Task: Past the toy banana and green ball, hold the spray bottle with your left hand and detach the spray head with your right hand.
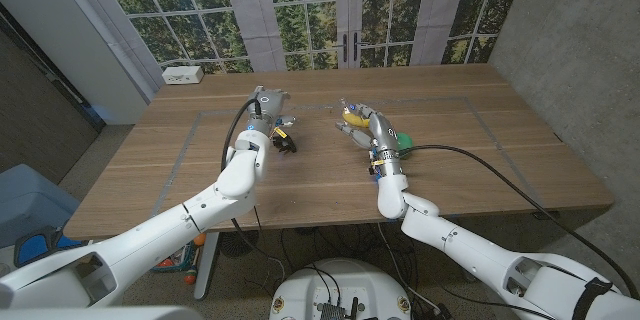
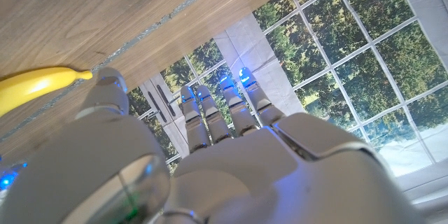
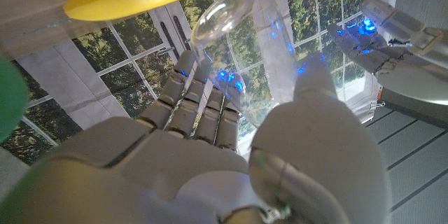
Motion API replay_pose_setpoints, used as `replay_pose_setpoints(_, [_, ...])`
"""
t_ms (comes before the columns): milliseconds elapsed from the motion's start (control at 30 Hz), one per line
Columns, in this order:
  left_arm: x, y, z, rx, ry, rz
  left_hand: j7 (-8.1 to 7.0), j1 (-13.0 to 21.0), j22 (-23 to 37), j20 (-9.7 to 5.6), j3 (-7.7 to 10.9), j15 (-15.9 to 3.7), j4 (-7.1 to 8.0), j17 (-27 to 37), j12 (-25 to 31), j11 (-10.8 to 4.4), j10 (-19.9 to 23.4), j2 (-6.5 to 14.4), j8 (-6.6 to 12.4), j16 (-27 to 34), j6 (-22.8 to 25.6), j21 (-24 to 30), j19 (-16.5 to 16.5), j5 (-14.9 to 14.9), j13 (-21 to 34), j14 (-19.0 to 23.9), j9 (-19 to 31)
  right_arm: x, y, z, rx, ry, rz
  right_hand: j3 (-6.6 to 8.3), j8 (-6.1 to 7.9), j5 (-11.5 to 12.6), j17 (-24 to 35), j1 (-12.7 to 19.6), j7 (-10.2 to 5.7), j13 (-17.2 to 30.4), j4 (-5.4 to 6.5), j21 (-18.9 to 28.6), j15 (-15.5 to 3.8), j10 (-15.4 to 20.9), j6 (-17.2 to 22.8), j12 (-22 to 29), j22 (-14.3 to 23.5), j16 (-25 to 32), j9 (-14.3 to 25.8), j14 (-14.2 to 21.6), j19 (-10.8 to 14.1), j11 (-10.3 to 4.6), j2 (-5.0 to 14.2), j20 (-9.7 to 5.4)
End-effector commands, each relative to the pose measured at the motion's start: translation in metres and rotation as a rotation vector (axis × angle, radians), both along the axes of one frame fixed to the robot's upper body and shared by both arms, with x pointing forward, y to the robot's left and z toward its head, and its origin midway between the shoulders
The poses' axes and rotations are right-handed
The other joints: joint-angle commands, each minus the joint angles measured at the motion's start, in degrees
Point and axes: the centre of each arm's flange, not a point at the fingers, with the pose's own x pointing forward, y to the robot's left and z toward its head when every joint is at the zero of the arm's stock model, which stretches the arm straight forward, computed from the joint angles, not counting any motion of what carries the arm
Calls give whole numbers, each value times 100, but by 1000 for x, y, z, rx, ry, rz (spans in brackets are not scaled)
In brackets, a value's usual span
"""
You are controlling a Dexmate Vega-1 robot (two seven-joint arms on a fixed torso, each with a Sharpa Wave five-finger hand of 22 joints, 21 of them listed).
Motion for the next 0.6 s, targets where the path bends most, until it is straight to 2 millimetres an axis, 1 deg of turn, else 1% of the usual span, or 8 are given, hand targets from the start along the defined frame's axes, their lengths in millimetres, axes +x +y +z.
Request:
replay_pose_setpoints(33, [-2, 0, 1, -1, -25, -24, -19, -60, 21, -16, 52, -802, -16, 2, 51, -13, 68, 14, 20, 26, 57, -10, 87, 23, 2, 63, -2, 5, -2, 4, -161, 104, -91, -167, -92, 142, -91, -349, -438, -116, 85, -248, -355, -431, 221, 11, 14, -78, 35, -361, -299, 160, -98, 245])
replay_pose_setpoints(100, [-2, 0, 2, 1, -29, -26, -14, -58, 21, -18, 56, -809, -21, 1, 53, -4, 75, 16, 23, 28, 64, -13, 92, 23, 1, 69, -2, 6, -3, 6, -166, 121, -91, -243, -114, 195, -136, -527, -204, -176, 152, -369, -261, -647, -7, 17, 15, -88, 36, -477, -411, 265, -104, 355])
replay_pose_setpoints(167, [-2, 0, 2, 0, -33, -32, -13, -55, 21, -17, 61, -812, -26, -1, 53, -9, 75, 18, 25, 29, 72, -16, 97, 23, -1, 73, -3, 6, -4, 7, -172, 132, -93, -293, -126, 227, -169, -646, 20, -219, 193, -448, -188, -758, -177, 31, 16, -94, 36, -565, -460, 280, -103, 426])
replay_pose_setpoints(267, [-2, 0, 2, 2, -38, -34, -24, -51, 21, -19, 67, -810, -33, -3, 53, -10, 76, 19, 25, 28, 74, -20, 100, 23, -3, 75, -3, 6, -5, 9, -180, 152, -95, -360, -164, 264, -213, -792, 259, -275, 236, -564, -103, -905, -507, 38, 17, -102, 32, -678, -546, 351, -114, 508])
replay_pose_setpoints(400, [-2, 1, 2, 1, -40, -34, -27, -52, 21, -26, 72, -821, -37, -4, 52, -12, 75, 22, 24, 34, 72, -23, 115, 23, -5, 91, -3, 6, -7, 13, -195, 183, -95, -443, -178, 342, -283, -946, 316, -370, 263, -798, 45, -1273, -1185, 26, 20, -131, 20, -948, -765, 525, -111, 687])
replay_pose_setpoints(433, [-2, 1, 2, 1, -41, -34, -28, -52, 21, -27, 73, -825, -39, -4, 52, -10, 74, 22, 23, 33, 71, -24, 116, 23, -6, 90, -3, 6, -7, 14, -195, 187, -93, -477, -183, 385, -320, -1006, 236, -427, 268, -905, 104, -1462, -1624, 28, 22, -128, 13, -1061, -810, 562, -96, 731])
replay_pose_setpoints(533, [-1, 1, 1, 2, -41, -30, -30, -53, 22, -28, 77, -828, -42, -5, 50, -16, 71, 22, 21, 33, 68, -29, 118, 23, -8, 92, -3, 5, -9, 18, -201, 211, -80, -610, -194, 435, -424, -1231, 117, -548, 321, -1202, 237, -1985, -2454, 10, 16, -180, 4, -1399, -1081, 663, -137, 865])
replay_pose_setpoints(600, [-1, 1, 1, 0, -42, -31, -34, -55, 22, -30, 78, -831, -45, -6, 50, -19, 70, 19, 19, 33, 63, -32, 119, 22, -9, 93, -4, 4, -9, 20, -199, 218, -76, -720, -197, 472, -517, -1409, 202, -652, 372, -1449, 410, -2415, -3079, 9, 10, -239, -6, -1781, -1291, 749, -168, 953])
